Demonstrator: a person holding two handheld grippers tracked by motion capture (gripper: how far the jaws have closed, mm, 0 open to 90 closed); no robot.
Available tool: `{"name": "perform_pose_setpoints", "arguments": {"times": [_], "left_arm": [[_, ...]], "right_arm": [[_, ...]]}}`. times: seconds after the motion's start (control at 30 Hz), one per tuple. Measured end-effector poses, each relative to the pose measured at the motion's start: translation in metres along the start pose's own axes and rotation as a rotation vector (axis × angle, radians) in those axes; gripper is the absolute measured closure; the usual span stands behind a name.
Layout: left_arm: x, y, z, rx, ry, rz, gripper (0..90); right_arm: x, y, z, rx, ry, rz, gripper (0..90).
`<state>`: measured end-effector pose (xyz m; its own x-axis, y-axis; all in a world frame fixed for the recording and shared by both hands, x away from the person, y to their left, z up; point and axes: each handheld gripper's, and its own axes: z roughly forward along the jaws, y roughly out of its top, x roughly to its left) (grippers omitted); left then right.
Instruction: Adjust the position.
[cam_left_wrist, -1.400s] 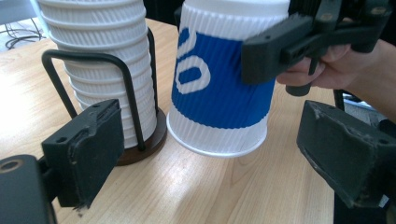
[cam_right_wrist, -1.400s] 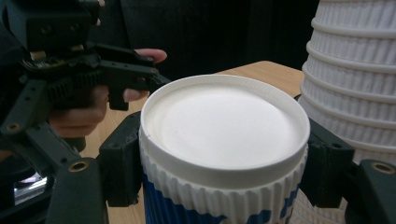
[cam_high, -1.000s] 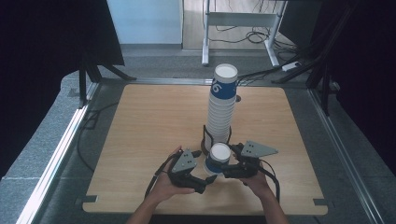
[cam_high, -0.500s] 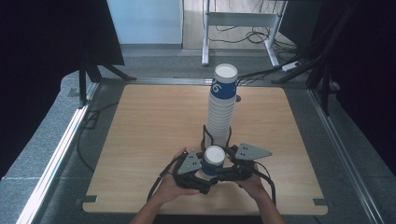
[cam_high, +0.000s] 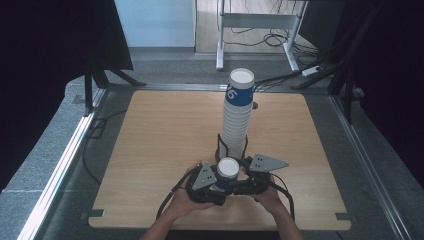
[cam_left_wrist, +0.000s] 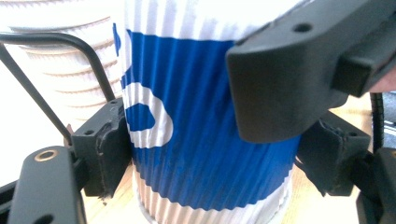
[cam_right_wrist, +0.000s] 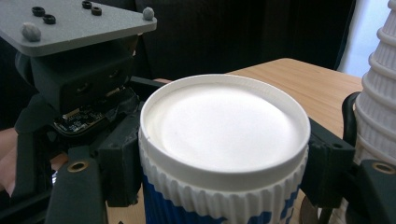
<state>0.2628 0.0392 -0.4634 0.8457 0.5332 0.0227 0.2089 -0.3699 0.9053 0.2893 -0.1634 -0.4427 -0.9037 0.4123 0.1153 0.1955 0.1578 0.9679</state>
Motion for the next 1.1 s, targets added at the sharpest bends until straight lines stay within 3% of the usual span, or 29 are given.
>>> {"name": "perform_pose_setpoints", "arguments": {"times": [0.2,0.5,0.67,1.1], "left_arm": [[-0.002,-0.001,-0.003,0.019,0.028,0.045,20.0],[-0.004,-0.002,-0.001,0.024,0.036,0.051,20.3],[-0.005,-0.002,-0.002,0.029,0.034,0.064,20.3],[-0.003,-0.006,-0.001,0.083,0.112,0.131,20.4]], "right_arm": [[0.000,-0.001,0.001,0.011,0.016,-0.001,27.6],[-0.002,-0.001,0.001,0.033,0.028,0.010,26.8],[-0.004,-0.001,-0.002,0.030,0.024,0.032,21.8],[-0.010,0.004,-0.015,-0.004,0.001,0.036,20.5]]}}
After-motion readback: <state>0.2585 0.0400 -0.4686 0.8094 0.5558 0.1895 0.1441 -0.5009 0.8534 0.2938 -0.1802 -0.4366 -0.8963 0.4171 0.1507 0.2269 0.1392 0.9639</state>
